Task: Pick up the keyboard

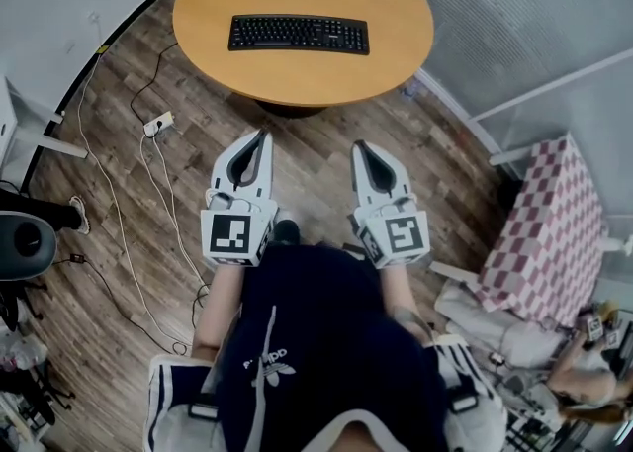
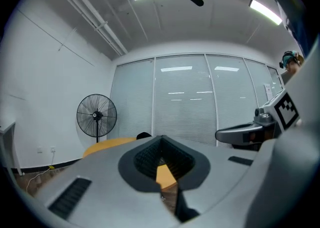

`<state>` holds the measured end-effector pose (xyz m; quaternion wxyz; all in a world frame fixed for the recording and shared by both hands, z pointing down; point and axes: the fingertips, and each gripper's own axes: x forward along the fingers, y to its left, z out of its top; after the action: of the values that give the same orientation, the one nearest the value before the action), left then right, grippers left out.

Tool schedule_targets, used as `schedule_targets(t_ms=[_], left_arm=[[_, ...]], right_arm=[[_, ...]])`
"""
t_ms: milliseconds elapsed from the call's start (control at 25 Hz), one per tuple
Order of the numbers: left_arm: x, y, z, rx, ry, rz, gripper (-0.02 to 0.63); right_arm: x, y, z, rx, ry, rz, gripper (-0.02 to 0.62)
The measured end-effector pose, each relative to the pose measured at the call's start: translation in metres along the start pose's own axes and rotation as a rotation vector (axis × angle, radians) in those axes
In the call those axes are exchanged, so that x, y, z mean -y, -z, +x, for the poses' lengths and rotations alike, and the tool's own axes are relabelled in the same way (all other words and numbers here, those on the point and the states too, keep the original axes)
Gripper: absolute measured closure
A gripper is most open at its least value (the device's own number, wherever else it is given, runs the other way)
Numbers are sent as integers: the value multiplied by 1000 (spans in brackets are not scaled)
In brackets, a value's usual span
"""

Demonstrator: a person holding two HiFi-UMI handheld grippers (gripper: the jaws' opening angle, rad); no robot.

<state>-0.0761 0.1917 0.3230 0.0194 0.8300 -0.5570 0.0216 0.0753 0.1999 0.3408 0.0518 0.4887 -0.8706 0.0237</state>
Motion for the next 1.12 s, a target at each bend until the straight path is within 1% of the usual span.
schedule_targets(t_ms=[120, 280, 360, 520, 680, 840, 1120], left_arm=[[-19, 5, 10, -21, 5, 1, 603], [-31, 14, 16, -30, 18, -6, 603], [-33, 16, 21, -35, 10, -30, 603], [-40, 22, 32, -50, 3, -21, 603], [-54, 25, 47, -60, -27, -28, 603], [-65, 25, 78, -57, -57, -27, 603], [-78, 15, 154, -52, -90, -19, 603]], right_arm=[[0, 2, 17, -3, 20, 8, 589], [1, 7, 27, -18, 38, 17, 589], [6, 7, 32, -19, 44, 22, 589], [16, 8, 46, -17, 47, 28, 589], [26, 11, 67, -18, 31, 37, 589], [51, 14, 95, -17, 11, 48, 589], [116, 13, 156, -28, -9, 53, 589]])
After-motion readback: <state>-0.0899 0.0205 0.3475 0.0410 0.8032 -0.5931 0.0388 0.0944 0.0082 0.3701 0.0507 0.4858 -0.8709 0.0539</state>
